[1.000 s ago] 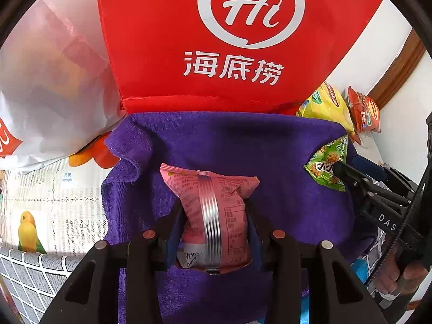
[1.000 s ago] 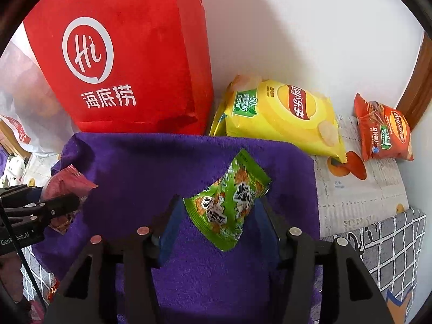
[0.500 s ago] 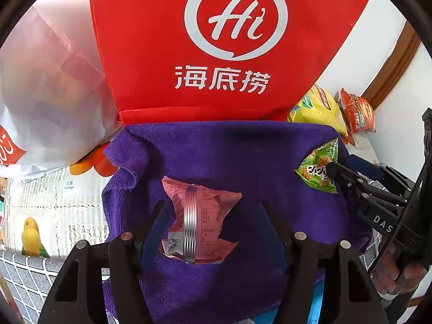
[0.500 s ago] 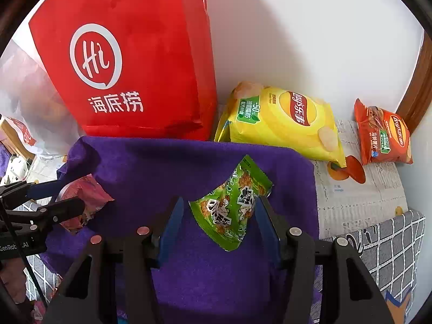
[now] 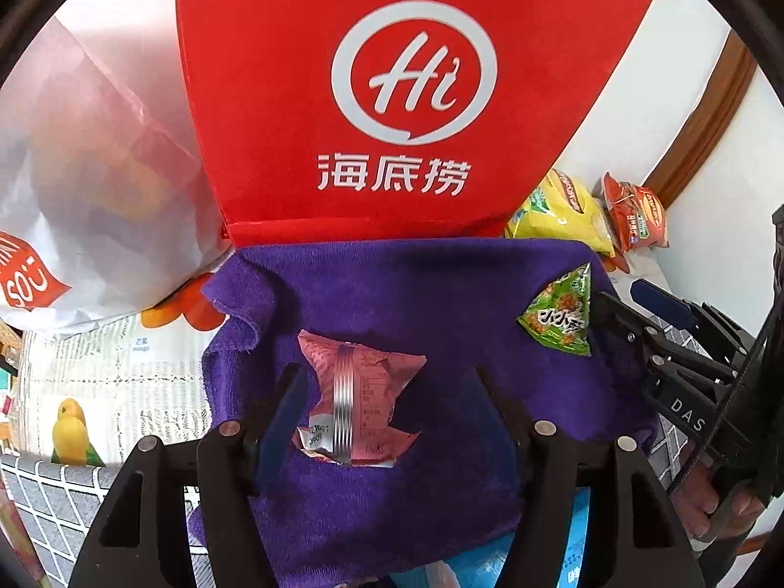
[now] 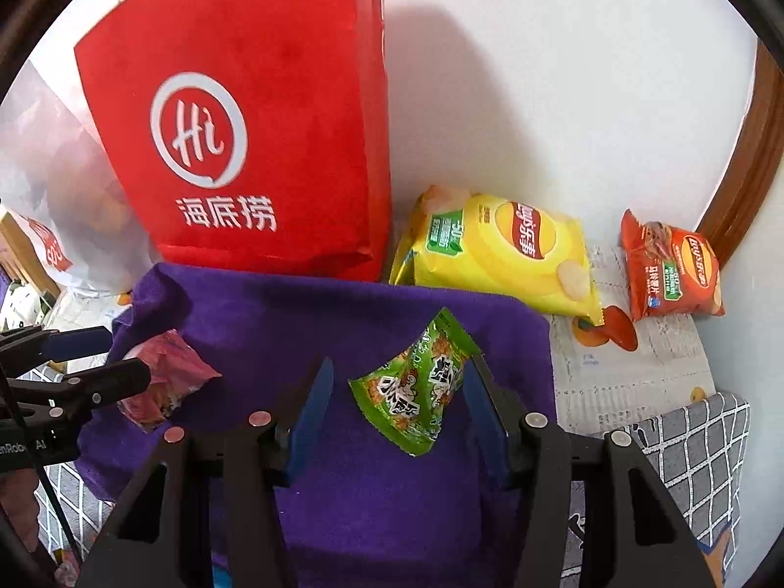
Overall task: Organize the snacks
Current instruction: 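Move both open tools back down toward the snack pile on the table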
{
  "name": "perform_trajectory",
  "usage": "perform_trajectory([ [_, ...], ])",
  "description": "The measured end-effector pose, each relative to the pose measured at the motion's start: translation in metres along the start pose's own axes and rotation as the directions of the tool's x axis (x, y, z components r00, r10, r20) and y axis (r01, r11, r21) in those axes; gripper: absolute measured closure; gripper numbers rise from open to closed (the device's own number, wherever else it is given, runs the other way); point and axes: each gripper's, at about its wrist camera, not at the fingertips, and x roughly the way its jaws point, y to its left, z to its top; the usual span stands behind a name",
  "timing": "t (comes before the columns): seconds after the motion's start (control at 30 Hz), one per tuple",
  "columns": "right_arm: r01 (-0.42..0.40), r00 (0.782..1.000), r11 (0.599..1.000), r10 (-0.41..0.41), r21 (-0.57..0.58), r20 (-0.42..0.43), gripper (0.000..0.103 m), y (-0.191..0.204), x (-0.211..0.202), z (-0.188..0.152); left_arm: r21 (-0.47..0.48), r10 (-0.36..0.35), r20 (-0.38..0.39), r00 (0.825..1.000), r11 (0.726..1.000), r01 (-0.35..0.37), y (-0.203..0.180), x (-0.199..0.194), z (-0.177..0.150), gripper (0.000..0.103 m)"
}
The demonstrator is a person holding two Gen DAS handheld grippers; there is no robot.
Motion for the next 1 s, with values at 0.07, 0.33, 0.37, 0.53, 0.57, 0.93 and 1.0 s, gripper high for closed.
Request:
perform_trajectory([
  [0.07,-0.005,1.000,1.000,0.005,0.007,0.010,0.048,0.001,-0.005,-0.001,0.000,-0.004,0.006,1.000,1.000,0.004,0.000,-0.005,0.000,0.038],
  [0.33,0.040,0.999,0.999,-0.040,0.002,0.020,0.048,0.003,-0.027,-0.014,0.011,-0.004,0.037,0.999,1.000,0.004,-0.007,-0.029,-0.003,0.036],
  [0.37,0.044,0.999,0.999,-0.044,0.010,0.019,0.048,0.003,-0.031,-0.017,0.011,-0.005,0.043,0.999,1.000,0.004,-0.007,-0.032,-0.004,0.035],
  [0.53,0.068,0.998,0.997,-0.068,0.032,0.008,0.048,0.000,-0.048,-0.031,0.020,-0.014,0.076,0.997,1.000,0.012,-0.011,-0.051,-0.006,0.033],
  [0.57,0.070,0.997,0.997,-0.071,0.032,0.007,0.048,0.000,-0.051,-0.033,0.021,-0.016,0.085,0.996,1.000,0.014,-0.012,-0.056,-0.006,0.033],
  [0.93,0.043,0.999,0.999,-0.043,0.033,-0.002,0.048,0.006,-0.092,-0.063,0.051,-0.018,0.115,0.993,0.999,0.012,-0.024,-0.100,-0.036,0.031],
  [1.0,0.026,1.000,0.998,-0.026,0.049,-0.003,0.048,0.006,-0.098,-0.069,0.045,-0.013,0.120,0.993,0.999,0.007,-0.023,-0.109,-0.044,0.031],
])
